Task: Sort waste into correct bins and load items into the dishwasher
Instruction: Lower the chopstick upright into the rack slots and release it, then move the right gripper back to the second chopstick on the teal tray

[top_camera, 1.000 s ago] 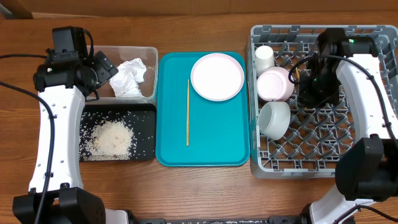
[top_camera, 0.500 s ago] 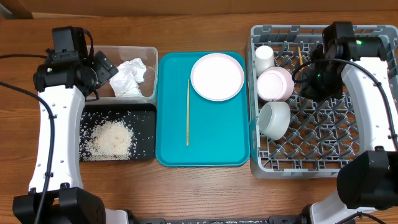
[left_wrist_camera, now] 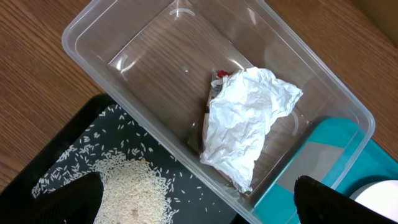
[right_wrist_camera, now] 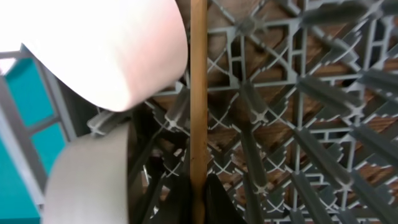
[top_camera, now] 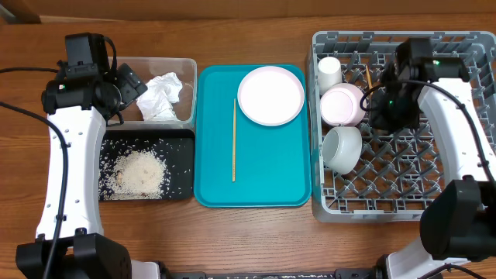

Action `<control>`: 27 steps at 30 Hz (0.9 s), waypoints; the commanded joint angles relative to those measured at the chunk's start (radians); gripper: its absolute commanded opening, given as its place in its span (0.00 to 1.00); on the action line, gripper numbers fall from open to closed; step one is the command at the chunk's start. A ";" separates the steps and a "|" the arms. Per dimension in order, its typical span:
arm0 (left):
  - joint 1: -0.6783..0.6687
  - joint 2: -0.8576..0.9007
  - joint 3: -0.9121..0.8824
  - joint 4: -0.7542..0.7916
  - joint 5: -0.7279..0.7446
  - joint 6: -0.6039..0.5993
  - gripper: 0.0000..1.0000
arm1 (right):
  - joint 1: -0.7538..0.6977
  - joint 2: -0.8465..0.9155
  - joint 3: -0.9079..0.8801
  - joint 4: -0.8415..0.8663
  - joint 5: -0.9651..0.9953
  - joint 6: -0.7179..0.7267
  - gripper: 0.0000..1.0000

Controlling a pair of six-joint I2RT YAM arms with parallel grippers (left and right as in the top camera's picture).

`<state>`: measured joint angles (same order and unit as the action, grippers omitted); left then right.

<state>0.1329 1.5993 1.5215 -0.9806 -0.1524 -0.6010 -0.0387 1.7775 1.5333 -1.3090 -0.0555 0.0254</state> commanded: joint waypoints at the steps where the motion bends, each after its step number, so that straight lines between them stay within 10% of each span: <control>1: 0.003 0.003 0.012 -0.002 0.004 -0.013 1.00 | -0.002 -0.012 -0.023 0.011 -0.007 -0.008 0.04; 7: 0.003 0.003 0.012 -0.002 0.004 -0.013 1.00 | -0.002 -0.012 -0.024 -0.002 -0.007 -0.008 0.37; 27: 0.003 0.003 0.012 -0.002 0.004 -0.013 1.00 | -0.001 -0.064 0.093 -0.035 -0.246 0.001 0.37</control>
<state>0.1329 1.5993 1.5215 -0.9806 -0.1524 -0.6010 -0.0410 1.7725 1.5715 -1.3468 -0.2440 0.0227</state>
